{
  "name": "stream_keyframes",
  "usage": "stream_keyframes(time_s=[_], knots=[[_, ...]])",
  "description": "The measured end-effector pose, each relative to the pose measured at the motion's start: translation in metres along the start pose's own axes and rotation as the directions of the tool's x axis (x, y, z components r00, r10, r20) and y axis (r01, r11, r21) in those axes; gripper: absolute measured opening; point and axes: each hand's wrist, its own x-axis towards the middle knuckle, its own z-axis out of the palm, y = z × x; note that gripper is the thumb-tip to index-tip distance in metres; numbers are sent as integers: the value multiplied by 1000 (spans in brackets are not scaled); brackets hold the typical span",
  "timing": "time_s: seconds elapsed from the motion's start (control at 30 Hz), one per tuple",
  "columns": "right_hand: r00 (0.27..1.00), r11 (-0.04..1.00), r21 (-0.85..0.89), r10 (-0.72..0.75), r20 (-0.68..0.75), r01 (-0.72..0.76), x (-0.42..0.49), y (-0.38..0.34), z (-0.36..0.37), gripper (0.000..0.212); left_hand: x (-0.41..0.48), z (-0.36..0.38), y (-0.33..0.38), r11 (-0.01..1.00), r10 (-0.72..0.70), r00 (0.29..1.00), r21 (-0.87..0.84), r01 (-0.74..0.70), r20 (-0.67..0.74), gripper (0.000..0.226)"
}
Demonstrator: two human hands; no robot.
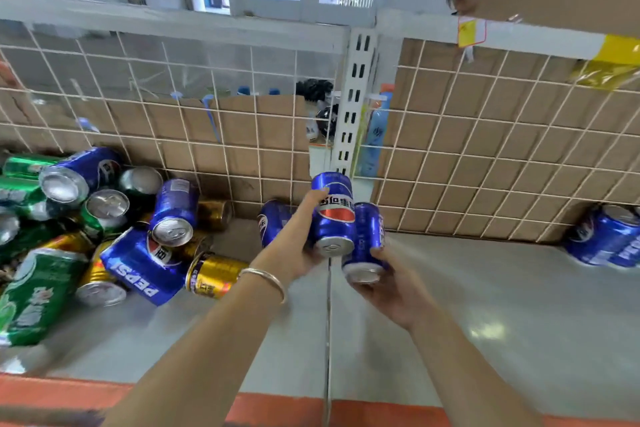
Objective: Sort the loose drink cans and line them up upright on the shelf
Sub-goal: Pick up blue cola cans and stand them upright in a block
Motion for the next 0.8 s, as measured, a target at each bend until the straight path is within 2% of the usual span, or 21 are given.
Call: stream_keyframes(time_s=[0.07,0.13,0.23,0.33,0.43,0.5,0.57,0.67,0.73,0.8], knots=[[999,998,-49,-36,12,37,-17,-8,-16,45,-4,13,-13,998,-34,996,-50,38,82,40],[998,988,-145,-65,-23,61,-32,-18,-33,43,-9,30,-26,997,-73,990,-25,77,119,35],[989,955,-272,-137,-56,117,-54,-33,-63,52,-10,59,-50,983,-130,983,148,111,129,22],[965,896,-403,-245,-91,189,-79,-49,-102,50,-7,94,-78,934,-149,986,340,113,81,16],[930,789,-574,-347,-126,217,-107,-73,-146,55,2,135,-110,843,-165,984,528,104,69,21],[910,729,-653,-387,-148,204,-126,-93,-178,62,11,165,-135,774,-193,977,626,95,90,38],[891,668,-719,-426,-158,192,-143,-116,-209,67,22,199,-159,658,-216,969,751,55,119,51],[865,615,-766,-472,-169,186,-160,-146,-254,68,33,247,-185,357,-165,967,925,-126,196,38],[848,593,-784,-499,-179,184,-168,-162,-280,67,38,275,-196,168,-133,961,961,-218,241,48],[832,578,-797,-520,-192,177,-176,-174,-299,67,40,296,-206,60,-83,967,969,-238,242,57]])
